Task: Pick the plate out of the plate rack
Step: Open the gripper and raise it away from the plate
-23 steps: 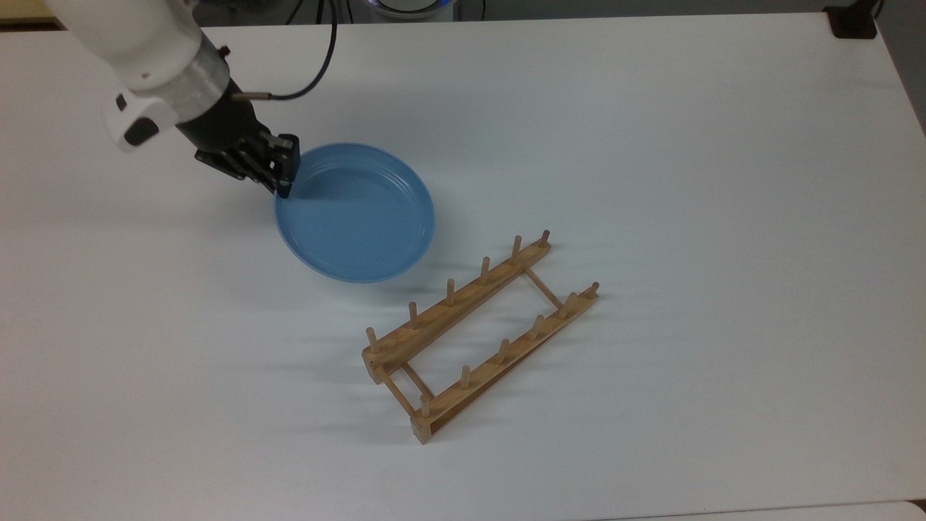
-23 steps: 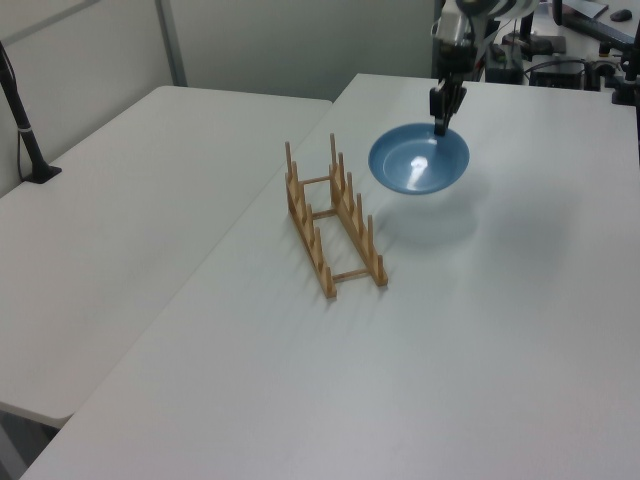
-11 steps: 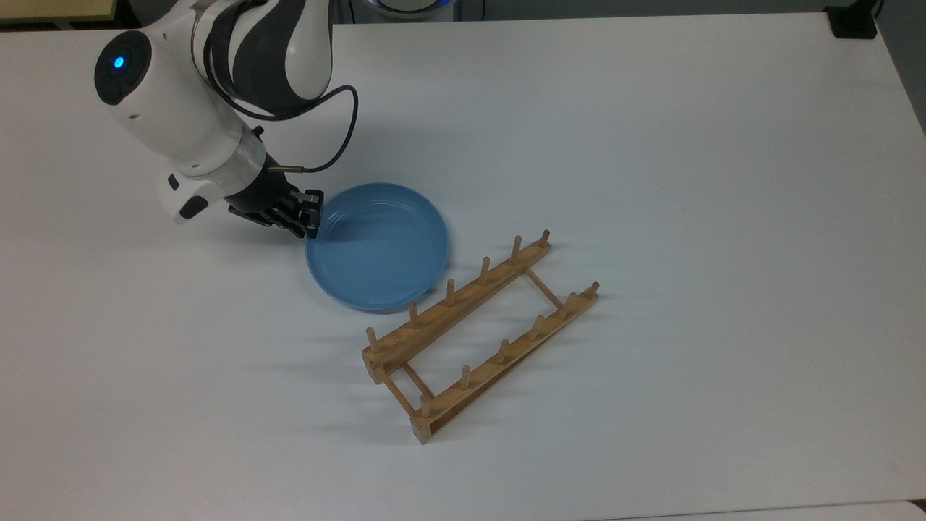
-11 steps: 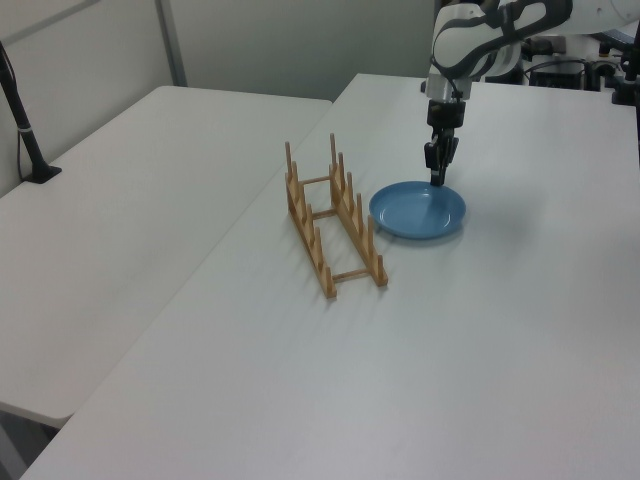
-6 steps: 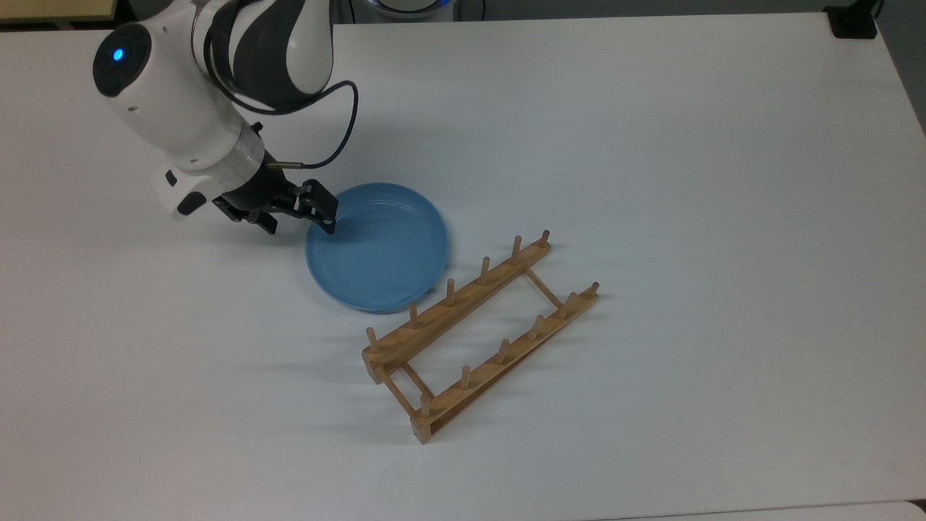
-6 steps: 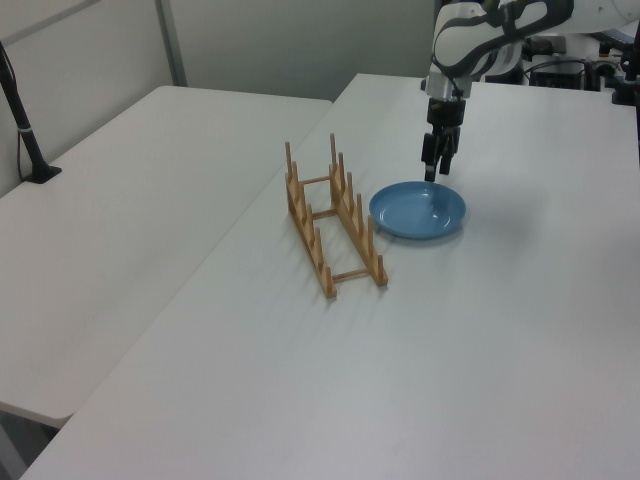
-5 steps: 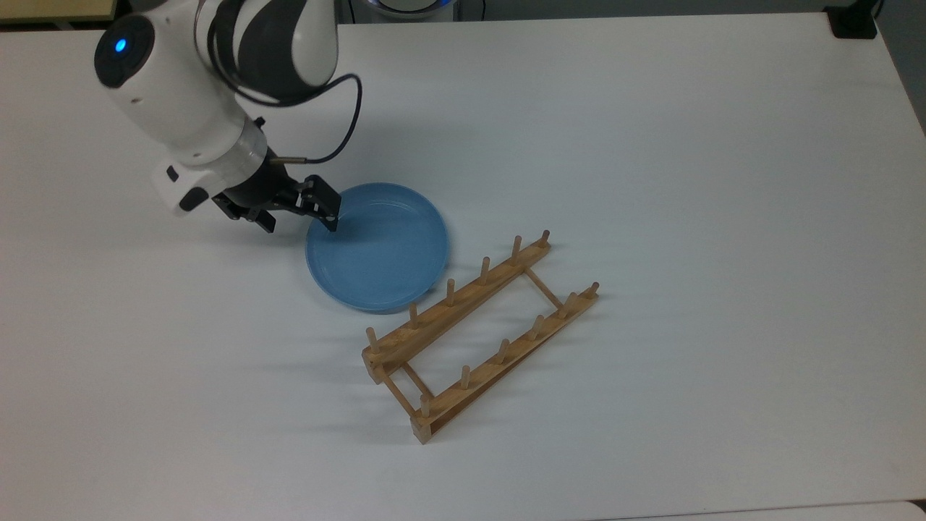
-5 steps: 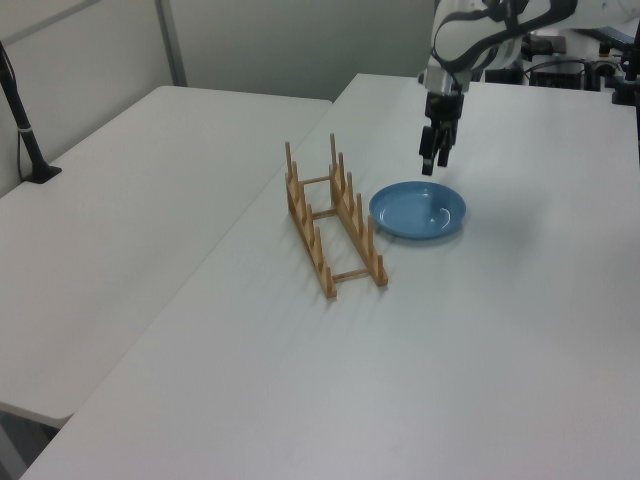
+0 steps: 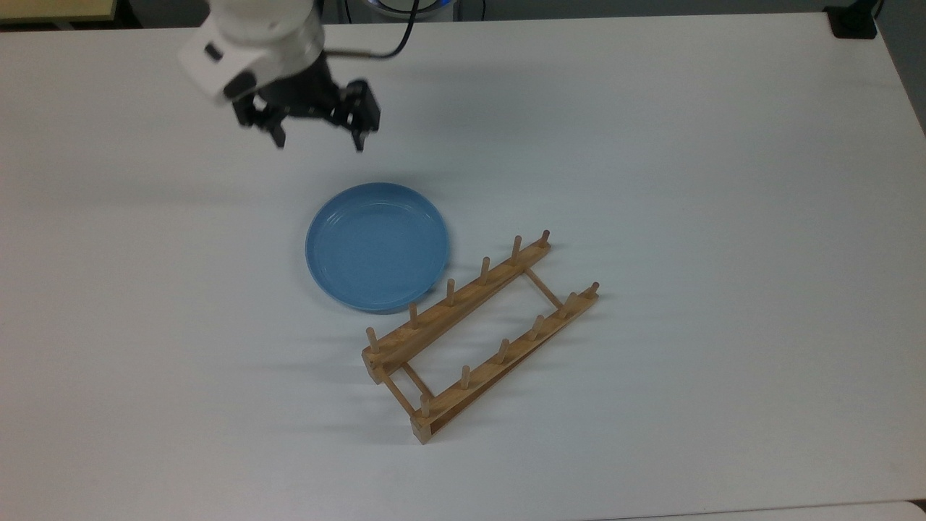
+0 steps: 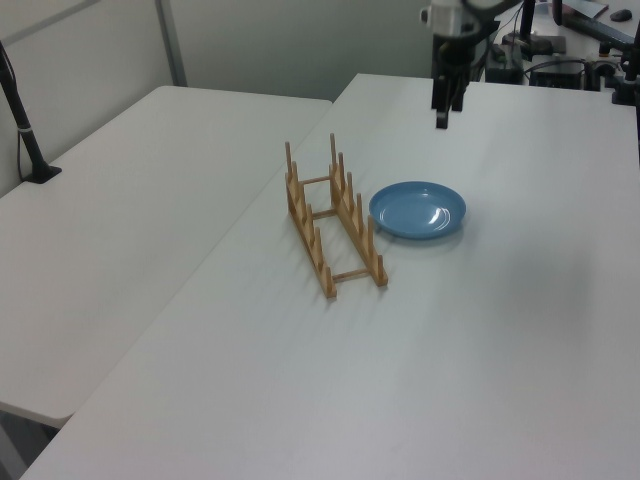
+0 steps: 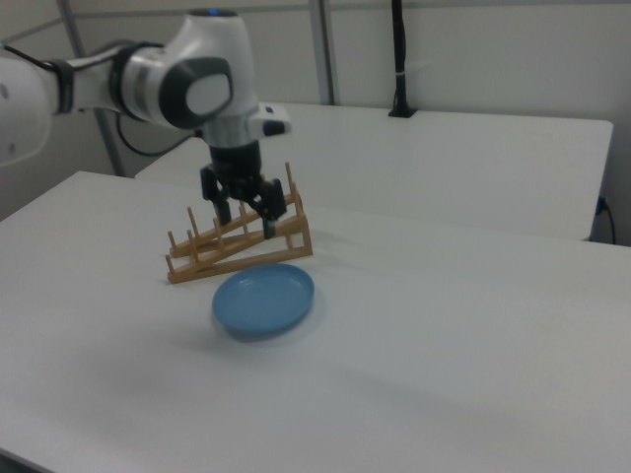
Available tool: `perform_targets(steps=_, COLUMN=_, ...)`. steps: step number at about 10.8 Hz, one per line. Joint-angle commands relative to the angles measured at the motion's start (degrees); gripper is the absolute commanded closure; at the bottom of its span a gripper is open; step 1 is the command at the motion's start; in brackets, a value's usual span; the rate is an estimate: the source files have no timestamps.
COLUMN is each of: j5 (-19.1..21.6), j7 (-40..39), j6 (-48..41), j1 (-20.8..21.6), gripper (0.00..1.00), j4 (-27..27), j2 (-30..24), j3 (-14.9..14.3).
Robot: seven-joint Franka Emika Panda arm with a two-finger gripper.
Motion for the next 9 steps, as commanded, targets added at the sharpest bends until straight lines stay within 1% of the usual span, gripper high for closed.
perform_targets(steps=1, j5=-2.4, j7=2.9, j6=-4.4, j1=2.8, gripper=0.00, j4=-1.9, j2=-7.3, j3=1.1)
perform_targets(steps=3, j5=-2.6, j7=2.9, j6=-5.7, j1=3.2, gripper=0.00, j4=-1.9, j2=-8.1, j3=1.2)
perform_targets(steps=9, j5=-2.0, j7=4.4, j6=-5.4, j1=2.7, gripper=0.00, j4=-1.9, j2=-8.0, j3=1.2)
